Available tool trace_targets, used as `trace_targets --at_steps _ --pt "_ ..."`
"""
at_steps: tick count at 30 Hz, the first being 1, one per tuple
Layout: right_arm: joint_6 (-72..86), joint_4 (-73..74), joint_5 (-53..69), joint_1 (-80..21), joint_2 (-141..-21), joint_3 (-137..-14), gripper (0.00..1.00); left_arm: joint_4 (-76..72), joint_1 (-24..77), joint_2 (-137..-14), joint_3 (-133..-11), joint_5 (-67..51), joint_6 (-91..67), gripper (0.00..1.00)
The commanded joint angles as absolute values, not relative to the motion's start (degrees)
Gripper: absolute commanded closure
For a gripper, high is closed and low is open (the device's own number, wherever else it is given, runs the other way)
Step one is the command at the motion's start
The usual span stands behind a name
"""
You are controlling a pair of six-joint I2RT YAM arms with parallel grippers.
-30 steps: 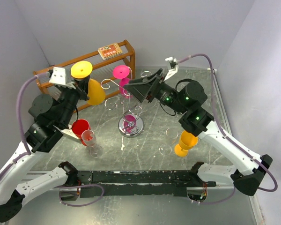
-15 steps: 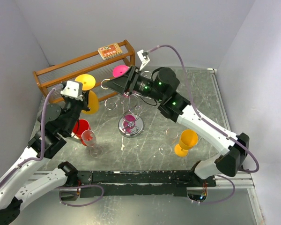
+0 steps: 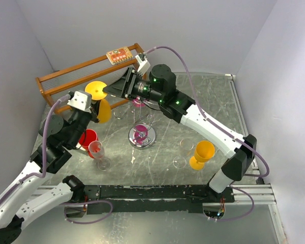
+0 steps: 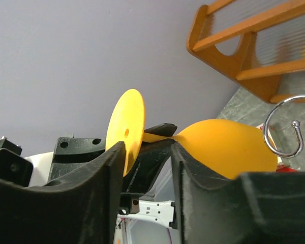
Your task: Place the wine glass upside down on the wine glass rack
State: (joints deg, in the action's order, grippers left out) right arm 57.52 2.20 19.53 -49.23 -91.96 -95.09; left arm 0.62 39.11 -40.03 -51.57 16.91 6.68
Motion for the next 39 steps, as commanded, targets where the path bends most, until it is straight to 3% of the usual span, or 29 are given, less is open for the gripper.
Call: trace_targets --at_steps 1,8,13,15,19,24,39 --pt "59.83 3.15 19.58 -49.49 -92.24 -95.26 0.63 -2.16 39.33 -39.98 -51.12 14.29 7.3 0.93" --pt "63.48 0.14 20.13 -49.49 -91.78 -92.21 0.76 -0.88 39.37 -41.24 -52.01 13.42 7.34 0.93" --pt "66.37 -1.52 20.31 -49.49 -91.32 -90.19 1.0 0.54 39.37 -41.06 -52.41 15.68 4.71 0.91" --pt "67.13 -1.89 20.22 -49.48 -91.23 -89.8 1.0 1.2 39.37 -40.33 -52.53 16.51 2.67 0.84" --pt "68.25 -2.36 19.76 -49.4 -90.82 -89.44 1.0 3.92 39.34 -38.85 -52.62 16.77 -1.02 0.57" --pt "68.87 -1.52 18.12 -49.44 -90.31 -89.27 1.0 8.86 39.31 -37.34 -52.47 14.01 -6.36 0.4" --pt "71.77 -0.46 13.87 -48.36 -87.34 -85.4 1.0 4.67 39.31 -31.54 -47.77 12.06 -16.35 0.33"
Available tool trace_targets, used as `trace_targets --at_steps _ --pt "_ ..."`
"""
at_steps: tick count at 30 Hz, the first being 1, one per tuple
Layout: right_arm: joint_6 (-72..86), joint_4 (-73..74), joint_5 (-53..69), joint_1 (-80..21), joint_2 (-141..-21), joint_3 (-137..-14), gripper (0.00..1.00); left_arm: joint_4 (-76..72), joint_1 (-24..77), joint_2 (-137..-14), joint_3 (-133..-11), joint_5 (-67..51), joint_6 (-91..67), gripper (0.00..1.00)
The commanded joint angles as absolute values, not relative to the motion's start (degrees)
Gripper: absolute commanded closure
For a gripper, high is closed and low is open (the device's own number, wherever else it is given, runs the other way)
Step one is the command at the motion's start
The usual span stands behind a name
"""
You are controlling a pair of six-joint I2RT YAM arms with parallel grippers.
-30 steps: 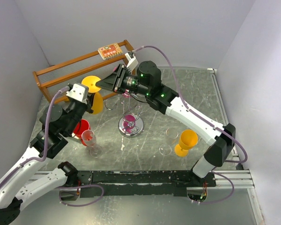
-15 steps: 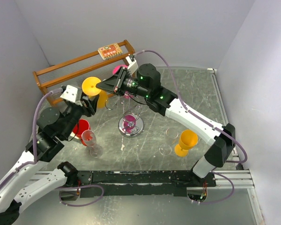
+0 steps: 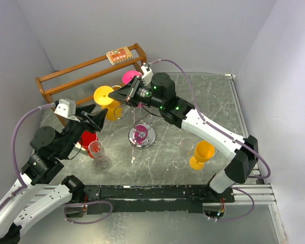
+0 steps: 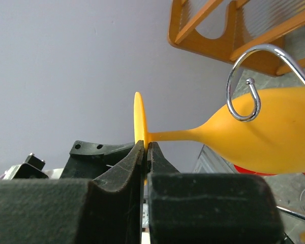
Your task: Place the wine glass upside down on the wine glass rack
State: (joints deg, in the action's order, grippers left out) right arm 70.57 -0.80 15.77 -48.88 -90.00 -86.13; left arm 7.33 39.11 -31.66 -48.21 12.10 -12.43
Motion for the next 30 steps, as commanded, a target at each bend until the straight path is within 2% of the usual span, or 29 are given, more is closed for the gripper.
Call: trace_targets --at_steps 1,8,17,30 --pt "71.99 -0.04 13.38 -48.28 -87.15 -85.23 1.0 4.76 39.32 -31.63 -48.01 13.01 -17.41 0.33" --pt "74.24 5.39 7.25 -47.53 -85.27 -84.38 1.0 4.45 39.36 -31.45 -48.6 18.06 -24.28 0.32" --pt "73.64 6.74 3.9 -46.39 -85.12 -85.13 1.0 2.64 39.33 -30.63 -48.12 17.14 -23.91 0.31" --pt "71.92 7.28 -2.3 -45.56 -85.28 -86.03 1.0 -0.59 39.35 -28.05 -45.26 21.72 -21.73 0.31"
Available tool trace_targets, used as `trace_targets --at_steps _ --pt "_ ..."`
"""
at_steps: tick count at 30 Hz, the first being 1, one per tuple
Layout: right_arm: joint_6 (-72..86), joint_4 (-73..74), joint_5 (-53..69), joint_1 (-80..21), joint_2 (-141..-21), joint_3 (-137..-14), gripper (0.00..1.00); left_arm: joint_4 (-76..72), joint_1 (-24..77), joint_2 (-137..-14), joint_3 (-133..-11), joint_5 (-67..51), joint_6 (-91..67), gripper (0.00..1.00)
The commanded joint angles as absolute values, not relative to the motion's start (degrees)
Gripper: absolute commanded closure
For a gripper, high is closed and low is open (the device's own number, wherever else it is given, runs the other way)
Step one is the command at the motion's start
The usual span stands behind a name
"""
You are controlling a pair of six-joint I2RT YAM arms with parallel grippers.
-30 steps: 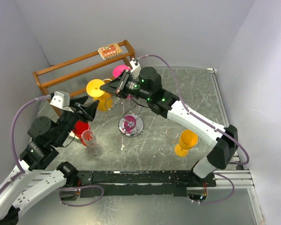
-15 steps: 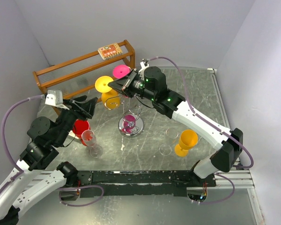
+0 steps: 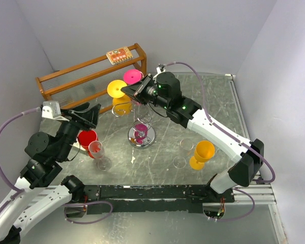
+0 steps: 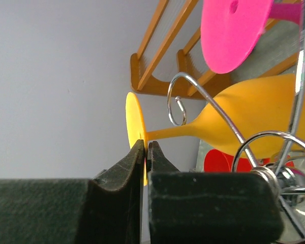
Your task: Place the wine glass upside down on the wine glass rack
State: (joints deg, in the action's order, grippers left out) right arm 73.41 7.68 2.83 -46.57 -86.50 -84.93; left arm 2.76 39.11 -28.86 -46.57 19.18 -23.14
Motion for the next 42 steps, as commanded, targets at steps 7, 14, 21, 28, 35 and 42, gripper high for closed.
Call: trace_targets --at_steps 7,14,21,28,35,42 --pt "71.33 5.49 -3.2 -45.61 -85.26 -85.47 1.0 -1.2 39.36 -28.34 -44.71 23.16 -20.74 0.32" --pt "70.61 4.59 -1.25 -45.54 -87.25 -86.78 1.0 -1.49 39.37 -28.33 -44.21 23.73 -19.12 0.31" --pt "69.17 4.48 0.55 -45.59 -89.83 -89.41 1.0 -0.87 39.37 -27.89 -44.19 24.51 -18.54 0.32" --pt "69.26 4.44 2.14 -45.2 -91.33 -90.75 1.0 -0.53 39.36 -28.03 -44.23 25.0 -18.54 0.31" --pt "68.38 5.26 6.59 -45.04 -94.9 -95.28 1.0 -0.52 39.33 -28.38 -44.26 25.23 -18.8 0.31" --pt "67.84 4.75 8.89 -45.04 -95.63 -95.28 1.0 0.54 39.37 -28.44 -44.87 26.21 -18.64 0.32"
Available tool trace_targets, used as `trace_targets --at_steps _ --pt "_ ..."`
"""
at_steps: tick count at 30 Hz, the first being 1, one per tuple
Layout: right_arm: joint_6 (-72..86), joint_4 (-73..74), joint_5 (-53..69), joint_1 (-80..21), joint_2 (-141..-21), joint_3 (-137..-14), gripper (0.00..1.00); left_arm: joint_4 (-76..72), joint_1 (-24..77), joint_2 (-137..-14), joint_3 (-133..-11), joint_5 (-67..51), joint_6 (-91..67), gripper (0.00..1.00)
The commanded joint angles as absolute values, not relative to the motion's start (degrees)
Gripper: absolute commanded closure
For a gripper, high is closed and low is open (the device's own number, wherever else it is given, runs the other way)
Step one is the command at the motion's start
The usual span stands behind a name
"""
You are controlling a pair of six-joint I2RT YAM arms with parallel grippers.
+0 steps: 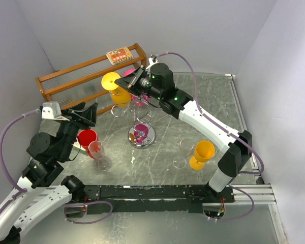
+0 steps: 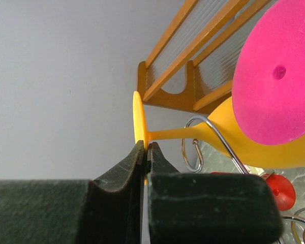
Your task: Place the wine glass upside down on the wine glass rack
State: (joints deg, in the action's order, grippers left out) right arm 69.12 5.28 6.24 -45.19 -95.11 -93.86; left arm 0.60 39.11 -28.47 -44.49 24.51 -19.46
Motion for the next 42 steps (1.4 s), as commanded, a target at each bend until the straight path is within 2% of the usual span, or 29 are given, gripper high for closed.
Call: trace_targets --at_steps 1,28,42 --pt "67.71 4.87 9.07 -45.02 -95.58 -95.24 1.0 0.68 39.37 -28.4 -44.94 26.36 -18.63 0.31" --pt "64.31 4.83 16.8 -45.0 -96.28 -97.0 1.0 1.14 39.36 -28.57 -45.53 28.56 -18.9 0.32" --pt "64.45 6.59 12.2 -45.09 -91.42 -91.21 1.0 1.5 39.37 -28.8 -45.7 30.56 -19.5 0.32"
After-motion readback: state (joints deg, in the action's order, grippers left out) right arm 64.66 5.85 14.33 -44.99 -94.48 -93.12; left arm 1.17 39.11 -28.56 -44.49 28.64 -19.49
